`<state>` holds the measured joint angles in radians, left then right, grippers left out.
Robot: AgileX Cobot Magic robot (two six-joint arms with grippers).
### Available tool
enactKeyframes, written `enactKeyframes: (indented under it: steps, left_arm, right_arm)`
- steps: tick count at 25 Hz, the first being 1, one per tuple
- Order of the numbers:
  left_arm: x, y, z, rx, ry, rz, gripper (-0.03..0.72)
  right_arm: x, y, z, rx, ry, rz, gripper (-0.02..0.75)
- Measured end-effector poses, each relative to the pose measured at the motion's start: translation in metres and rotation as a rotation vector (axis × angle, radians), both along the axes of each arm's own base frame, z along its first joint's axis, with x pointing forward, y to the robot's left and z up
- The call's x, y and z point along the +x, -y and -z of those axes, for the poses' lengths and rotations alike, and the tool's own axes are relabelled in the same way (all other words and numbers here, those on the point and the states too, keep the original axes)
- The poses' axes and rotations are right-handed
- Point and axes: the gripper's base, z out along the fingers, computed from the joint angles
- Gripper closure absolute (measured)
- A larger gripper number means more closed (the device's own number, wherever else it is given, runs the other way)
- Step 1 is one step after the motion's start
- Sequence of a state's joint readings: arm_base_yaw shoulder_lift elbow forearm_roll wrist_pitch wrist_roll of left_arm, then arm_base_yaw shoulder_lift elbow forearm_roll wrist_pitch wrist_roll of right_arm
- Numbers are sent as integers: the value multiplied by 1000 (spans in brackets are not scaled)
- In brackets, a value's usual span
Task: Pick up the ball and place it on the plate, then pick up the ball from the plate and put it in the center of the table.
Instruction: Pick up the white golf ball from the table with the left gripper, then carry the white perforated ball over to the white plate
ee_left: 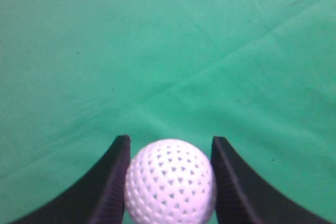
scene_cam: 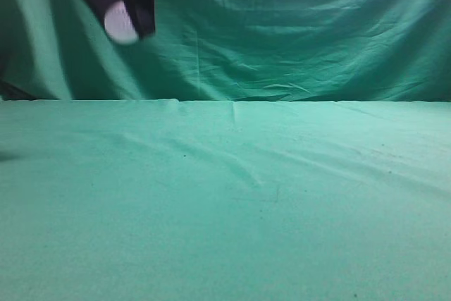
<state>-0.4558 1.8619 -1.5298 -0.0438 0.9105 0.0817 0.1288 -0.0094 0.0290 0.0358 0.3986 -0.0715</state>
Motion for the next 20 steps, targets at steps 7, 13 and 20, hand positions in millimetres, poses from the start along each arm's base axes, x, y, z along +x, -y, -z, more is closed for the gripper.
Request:
enactKeyframes:
  steps: [7, 13, 20]
  left_arm:
    - [-31, -20, -64, -5, 90, -43, 372]
    - [-42, -35, -55, 86, 69, -102, 372]
    - [-63, -62, -22, 125, 39, -160, 372]
  right_arm:
    - [0, 0, 0, 0, 0, 0, 738]
    - [0, 0, 0, 0, 0, 0, 738]
    - [0, 0, 0, 0, 0, 0, 738]
